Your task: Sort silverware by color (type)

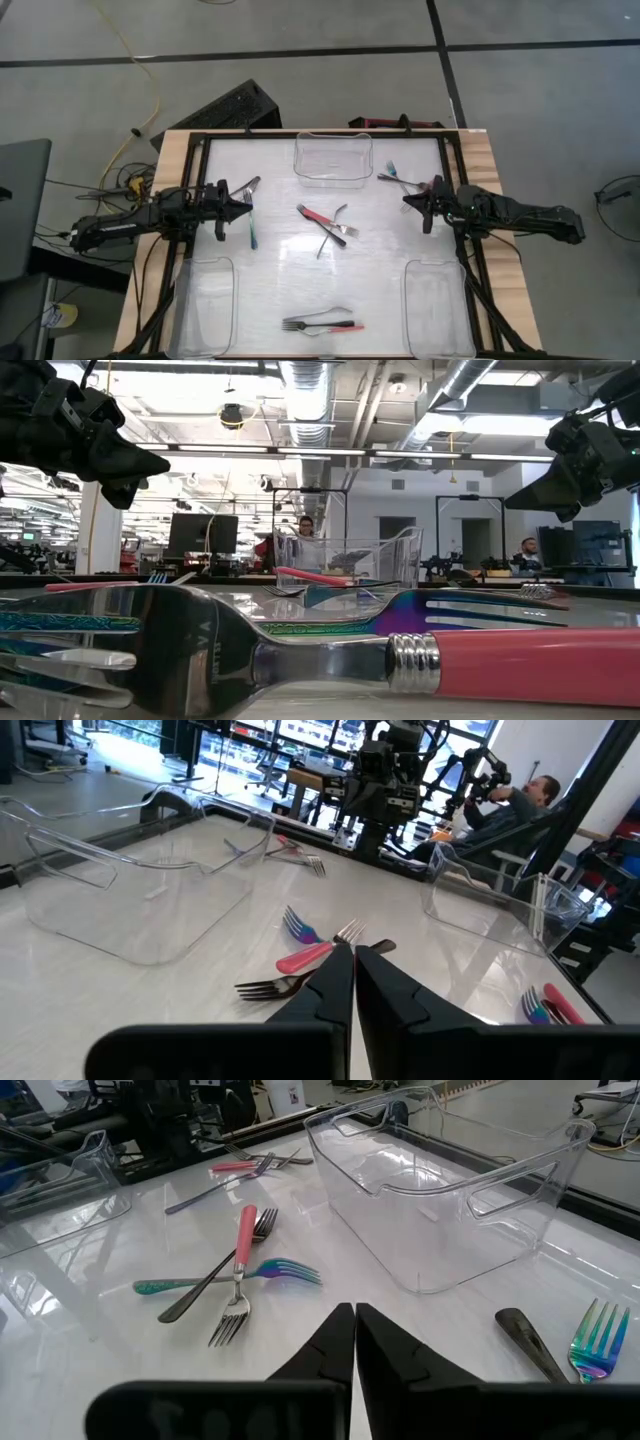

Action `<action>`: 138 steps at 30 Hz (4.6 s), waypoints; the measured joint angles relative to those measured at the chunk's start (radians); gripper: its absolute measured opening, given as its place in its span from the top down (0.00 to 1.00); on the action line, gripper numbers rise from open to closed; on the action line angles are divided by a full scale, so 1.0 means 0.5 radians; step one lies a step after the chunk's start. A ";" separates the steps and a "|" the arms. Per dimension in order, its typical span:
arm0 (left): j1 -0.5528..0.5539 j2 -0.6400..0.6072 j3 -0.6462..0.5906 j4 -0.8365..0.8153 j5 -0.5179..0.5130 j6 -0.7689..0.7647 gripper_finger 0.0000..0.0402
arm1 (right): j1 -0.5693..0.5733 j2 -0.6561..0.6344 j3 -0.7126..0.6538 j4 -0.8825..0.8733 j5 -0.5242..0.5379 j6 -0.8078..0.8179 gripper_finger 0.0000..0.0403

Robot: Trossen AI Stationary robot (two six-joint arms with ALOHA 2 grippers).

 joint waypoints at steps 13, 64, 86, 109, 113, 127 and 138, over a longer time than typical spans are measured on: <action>0.000 0.000 0.000 0.002 -0.011 -0.056 1.00 | 0.000 0.000 0.001 0.000 0.000 0.000 0.90; 0.224 1.619 0.734 0.543 -0.183 0.479 0.94 | -0.248 1.361 1.127 -0.320 0.275 0.073 0.90; 0.222 1.859 0.919 0.438 -0.215 0.532 0.55 | -1.048 2.702 1.608 -1.349 -0.377 -0.614 0.44; 0.207 1.859 0.919 0.398 -0.219 0.327 0.55 | -1.195 2.914 1.609 -1.308 -0.114 -0.993 0.49; 0.205 1.859 0.919 0.397 -0.219 0.327 0.55 | -1.156 2.785 1.641 -1.326 -0.114 -0.886 0.49; 0.205 1.859 0.919 0.399 -0.220 0.343 0.55 | -0.746 2.255 1.675 -1.530 -0.353 0.364 0.49; 0.205 1.859 0.919 0.400 -0.178 0.363 0.55 | -0.186 2.250 1.675 -1.652 0.036 1.763 0.49</action>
